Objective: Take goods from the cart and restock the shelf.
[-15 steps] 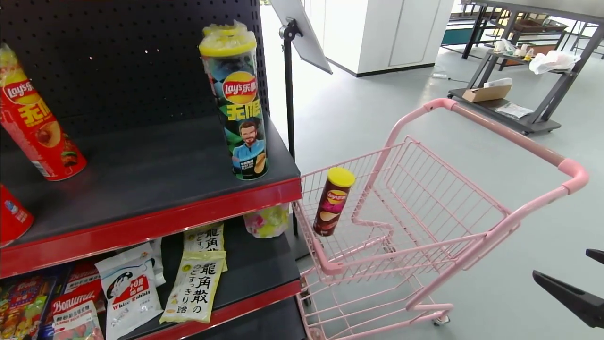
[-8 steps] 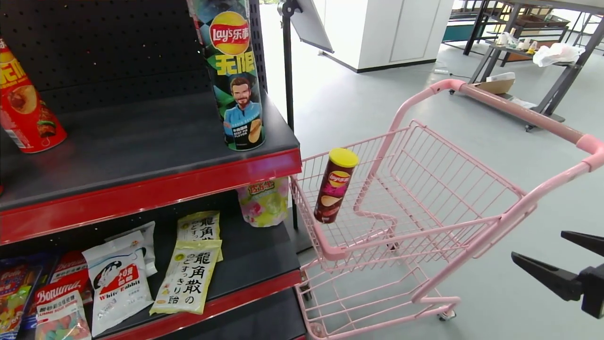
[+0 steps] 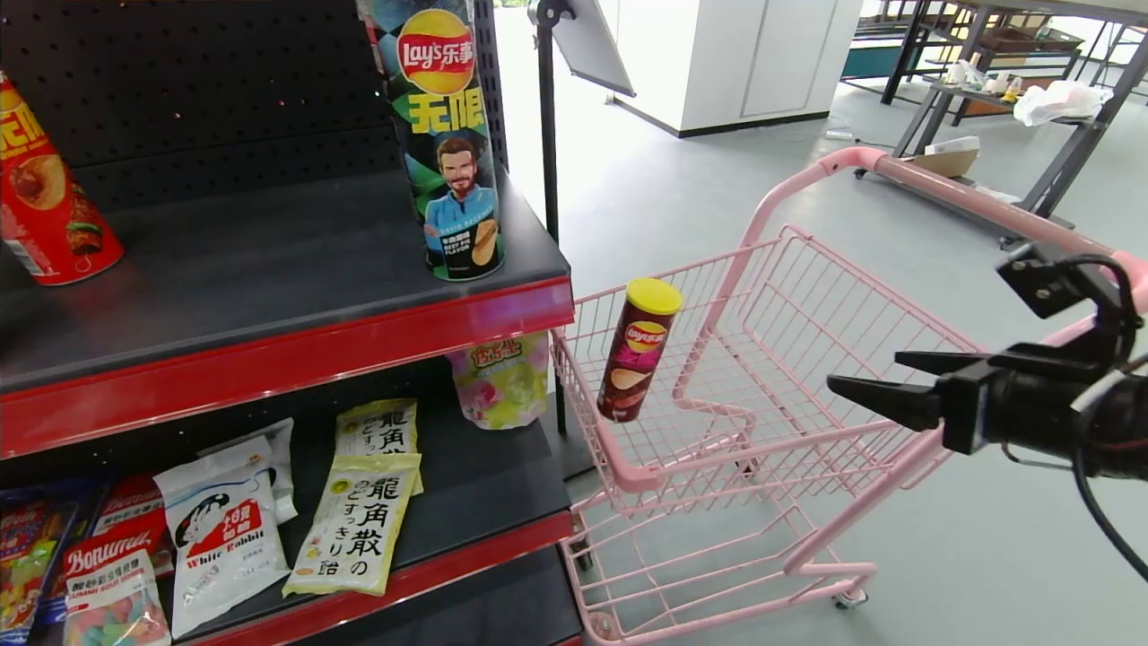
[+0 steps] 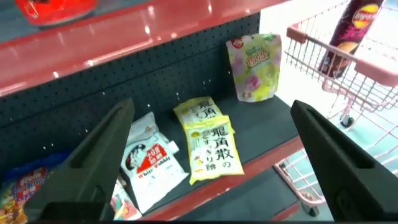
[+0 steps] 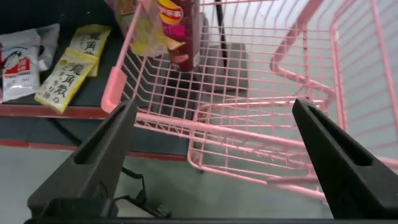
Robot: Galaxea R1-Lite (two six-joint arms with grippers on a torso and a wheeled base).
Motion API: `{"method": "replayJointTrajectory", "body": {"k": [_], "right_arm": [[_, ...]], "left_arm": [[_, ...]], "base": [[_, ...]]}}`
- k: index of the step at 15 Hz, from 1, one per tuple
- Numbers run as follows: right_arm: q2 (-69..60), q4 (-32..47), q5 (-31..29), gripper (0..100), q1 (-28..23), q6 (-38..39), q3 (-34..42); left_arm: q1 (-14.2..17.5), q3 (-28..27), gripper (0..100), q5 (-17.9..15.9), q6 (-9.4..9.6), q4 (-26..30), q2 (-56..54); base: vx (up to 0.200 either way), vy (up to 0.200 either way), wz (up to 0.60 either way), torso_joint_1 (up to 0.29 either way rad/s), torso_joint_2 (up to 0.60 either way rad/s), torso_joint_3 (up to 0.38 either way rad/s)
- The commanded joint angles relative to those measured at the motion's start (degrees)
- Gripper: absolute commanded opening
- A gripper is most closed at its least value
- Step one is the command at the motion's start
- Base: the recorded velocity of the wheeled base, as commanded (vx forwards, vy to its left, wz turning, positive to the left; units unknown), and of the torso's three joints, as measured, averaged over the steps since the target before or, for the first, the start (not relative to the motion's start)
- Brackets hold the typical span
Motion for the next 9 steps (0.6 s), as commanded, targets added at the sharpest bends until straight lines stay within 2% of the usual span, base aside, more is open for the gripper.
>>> {"method": "replayJointTrajectory", "body": {"k": [1, 3, 9], "right_arm": [[15.4, -8.3, 1.9, 100, 2.1, -2.0, -6.0], [21.7, -12.7, 2.7, 100, 2.7, -1.7, -9.8], [31.9, -12.9, 10.3, 100, 4.6, -1.8, -17.9]], "left_arm": [[-0.1, 0.2, 100, -0.3, -0.03, 0.6, -0.6], [-0.1, 0.1, 100, -0.2, -0.03, 1.5, -0.8], [-0.1, 0.4, 100, -1.2, -0.21, 2.0, -0.6]], "base": [[0.000, 0.000, 0.00, 0.000, 0.00, 0.000], [0.000, 0.000, 0.00, 0.000, 0.00, 0.000], [0.000, 0.000, 0.00, 0.000, 0.00, 0.000]]}}
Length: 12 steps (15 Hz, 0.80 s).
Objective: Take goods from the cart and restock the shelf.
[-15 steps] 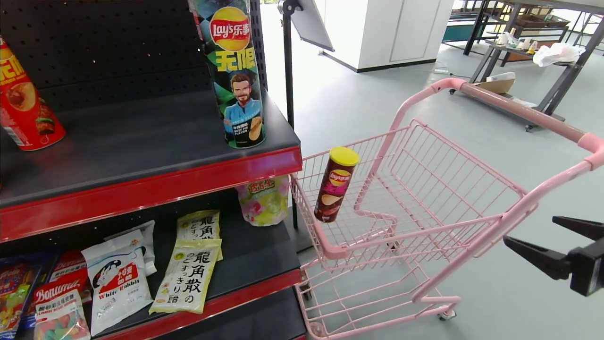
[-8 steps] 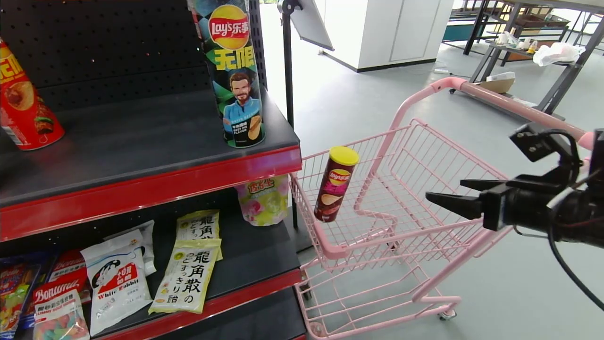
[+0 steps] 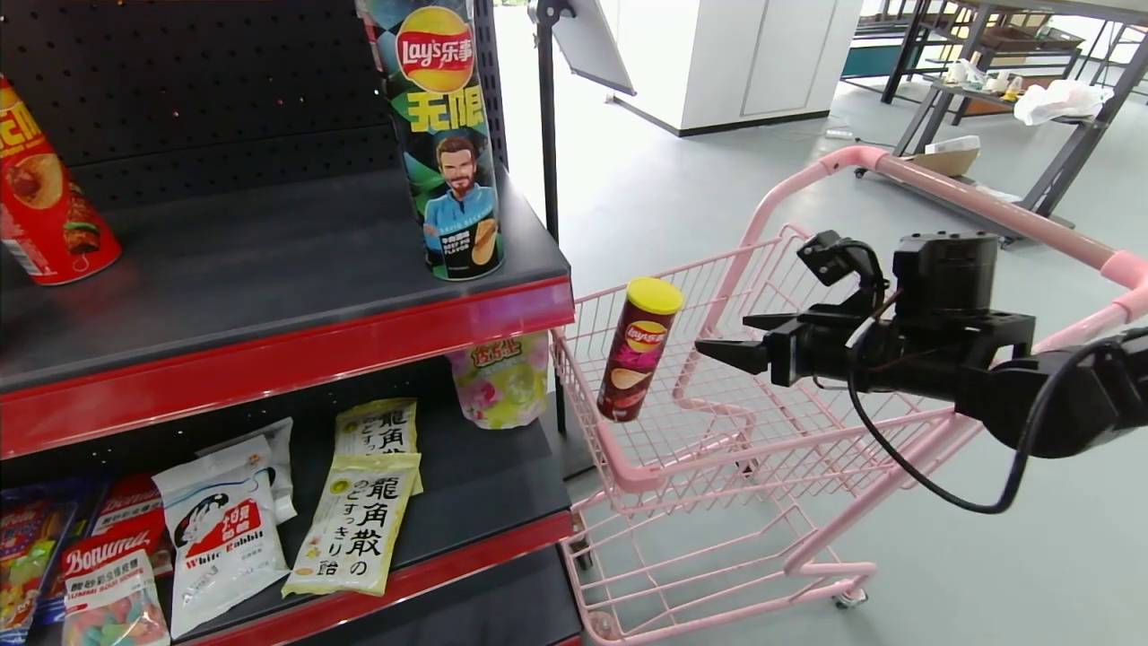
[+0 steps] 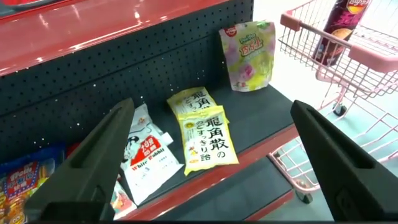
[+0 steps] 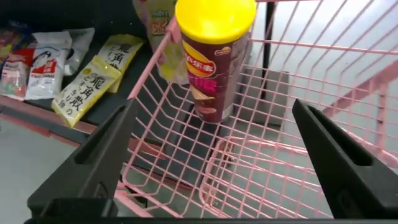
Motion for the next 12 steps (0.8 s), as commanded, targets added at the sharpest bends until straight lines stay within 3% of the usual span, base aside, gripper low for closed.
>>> {"method": "replayJointTrajectory", "body": {"k": [1, 12], "right_arm": [[5.8, -0.2, 0.9, 100, 1.1, -0.1, -2.5], [18.7, -0.2, 2.6, 100, 2.4, 1.6, -18.2]], "left_arm": [[0.0, 0.1, 100, 0.0, -0.01, 0.0, 0.0], [0.0, 0.2, 100, 0.3, 0.08, 1.4, 0.1]], "base": [[0.000, 0.000, 0.00, 0.000, 0.00, 0.000], [0.000, 0.000, 0.00, 0.000, 0.00, 0.000]]}}
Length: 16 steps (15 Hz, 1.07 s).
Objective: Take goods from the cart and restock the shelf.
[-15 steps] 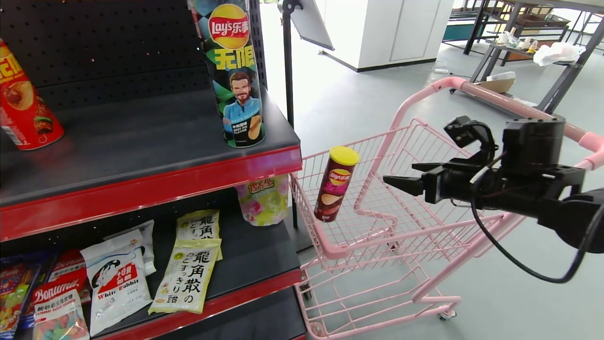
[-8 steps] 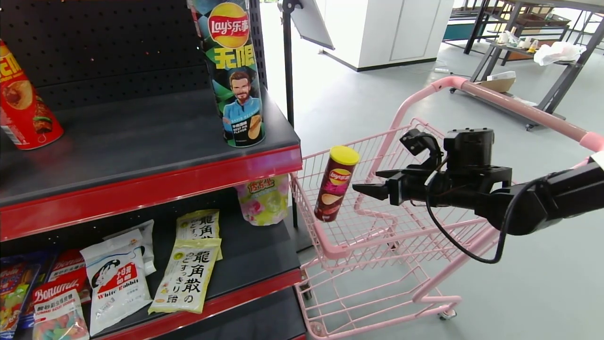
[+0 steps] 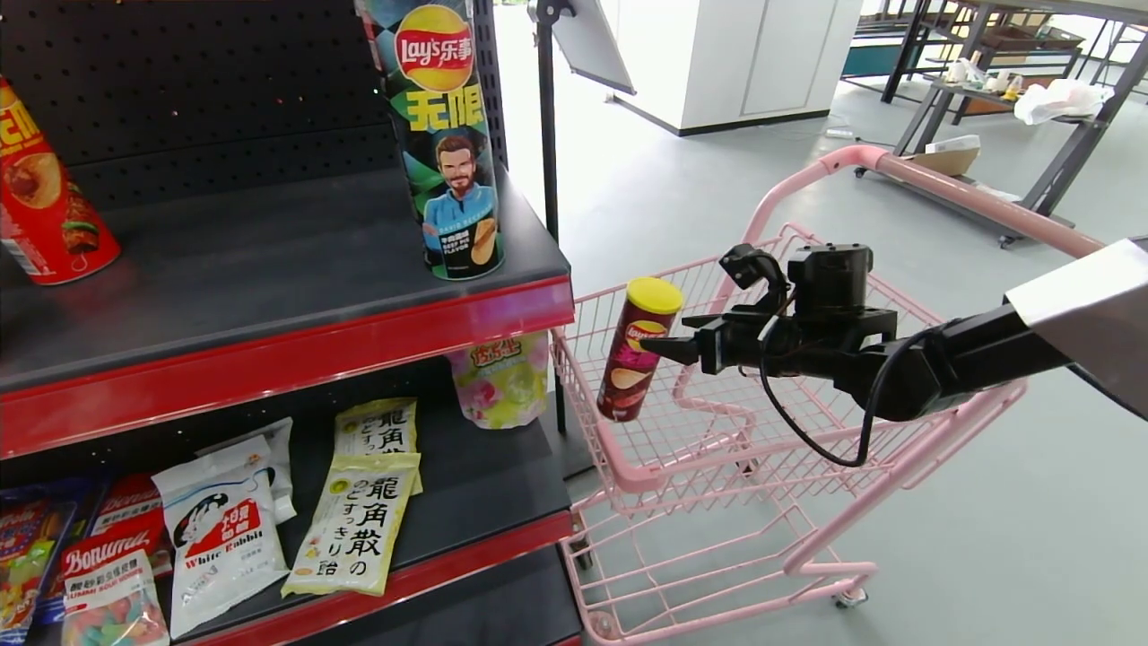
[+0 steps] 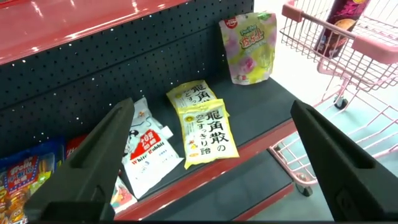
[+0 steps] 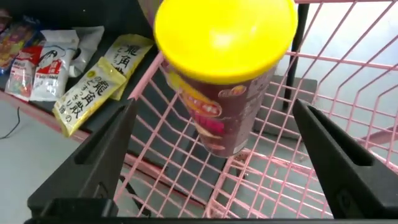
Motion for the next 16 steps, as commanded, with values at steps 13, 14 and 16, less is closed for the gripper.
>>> {"method": "replayJointTrajectory", "body": {"k": [13, 14, 16], "right_arm": [[13.0, 0.6, 0.0, 100, 1.0, 2.6, -15.9], [13.6, 0.5, -0.4, 0, 1.0, 2.6, -16.3], [13.8, 0.7, -0.4, 0, 1.0, 2.7, -16.4]], "left_arm": [[0.0, 0.8, 100, 0.0, 0.02, 2.2, 0.0], [0.0, 0.8, 100, 0.1, 0.02, 2.2, 0.0], [0.0, 0.8, 100, 0.1, 0.02, 2.2, 0.0]], "base": [[0.000, 0.000, 0.00, 0.000, 0.00, 0.000], [0.000, 0.000, 0.00, 0.000, 0.00, 0.000], [0.000, 0.000, 0.00, 0.000, 0.00, 0.000]]}}
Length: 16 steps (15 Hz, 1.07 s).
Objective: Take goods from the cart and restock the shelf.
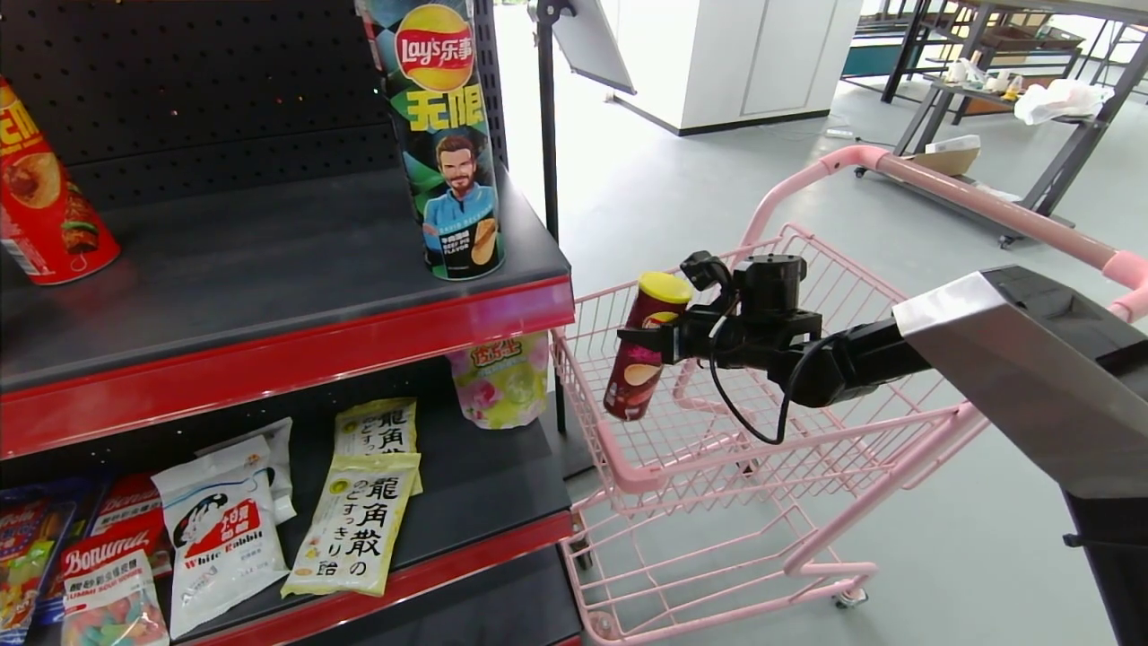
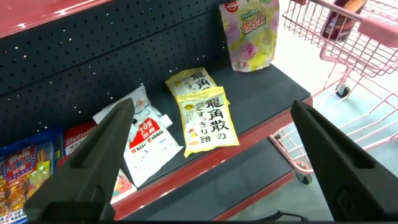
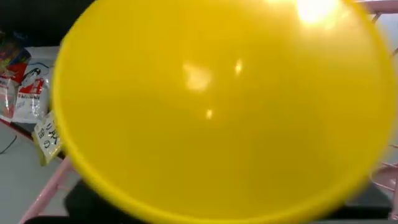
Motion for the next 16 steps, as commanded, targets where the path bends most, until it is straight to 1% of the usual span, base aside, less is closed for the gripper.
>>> {"method": "replayJointTrajectory", "body": {"k": [1, 4, 8, 9, 10, 11, 12, 13, 14, 15, 16], "right_arm": [[0.3, -0.1, -0.1, 0, 0.0, 0.0, 0.0], [-3.6, 0.0, -0.3, 0, 0.4, 0.0, 2.1], [-21.3, 0.3, -3.4, 0, -0.8, -0.1, 14.5], [-23.4, 0.3, -3.7, 0, -1.2, -0.1, 15.9], [-31.5, 1.8, -4.7, 0, -2.4, -0.4, 20.7], [-33.3, 2.5, -5.0, 0, -2.6, -0.4, 21.7], [-42.6, 9.6, -9.4, 0, -2.7, -0.4, 25.0], [-46.6, 13.9, -13.5, 0, -2.5, -0.4, 26.0], [-53.0, 21.2, -21.6, 0, -2.1, -0.5, 27.5], [-56.2, 23.1, -23.6, 0, -1.6, -0.3, 29.6], [-59.3, 23.4, -24.1, 0, -1.6, -0.6, 32.6]], "left_arm": [[0.1, 0.1, 100, 0.0, -0.01, 0.0, 0.1], [0.0, 0.0, 100, -0.1, -0.01, 0.0, 0.1], [0.0, -0.2, 100, -0.3, -0.01, 0.0, 0.1], [0.0, -0.3, 100, -0.3, 0.08, 0.0, 0.1], [0.0, -0.6, 100, -0.3, 0.08, 0.0, 0.4], [0.0, -0.7, 100, -0.3, 0.08, 0.0, 0.5], [0.0, -1.1, 100, -0.3, 0.78, 0.0, 0.7], [0.0, -1.4, 100, -0.2, 1.40, 0.0, 1.1], [0.1, -1.7, 100, -0.2, 1.75, 0.0, 2.0], [0.0, -1.7, 100, -0.2, 1.75, -0.1, 2.7], [0.0, -1.7, 100, -0.3, 1.75, -0.2, 3.0]], "base": [[0.000, 0.000, 0.00, 0.000, 0.00, 0.000], [0.000, 0.000, 0.00, 0.000, 0.00, 0.000], [0.000, 0.000, 0.00, 0.000, 0.00, 0.000], [0.000, 0.000, 0.00, 0.000, 0.00, 0.000], [0.000, 0.000, 0.00, 0.000, 0.00, 0.000], [0.000, 0.000, 0.00, 0.000, 0.00, 0.000], [0.000, 0.000, 0.00, 0.000, 0.00, 0.000], [0.000, 0.000, 0.00, 0.000, 0.00, 0.000], [0.000, 0.000, 0.00, 0.000, 0.00, 0.000], [0.000, 0.000, 0.00, 0.000, 0.00, 0.000], [0.000, 0.000, 0.00, 0.000, 0.00, 0.000]]}}
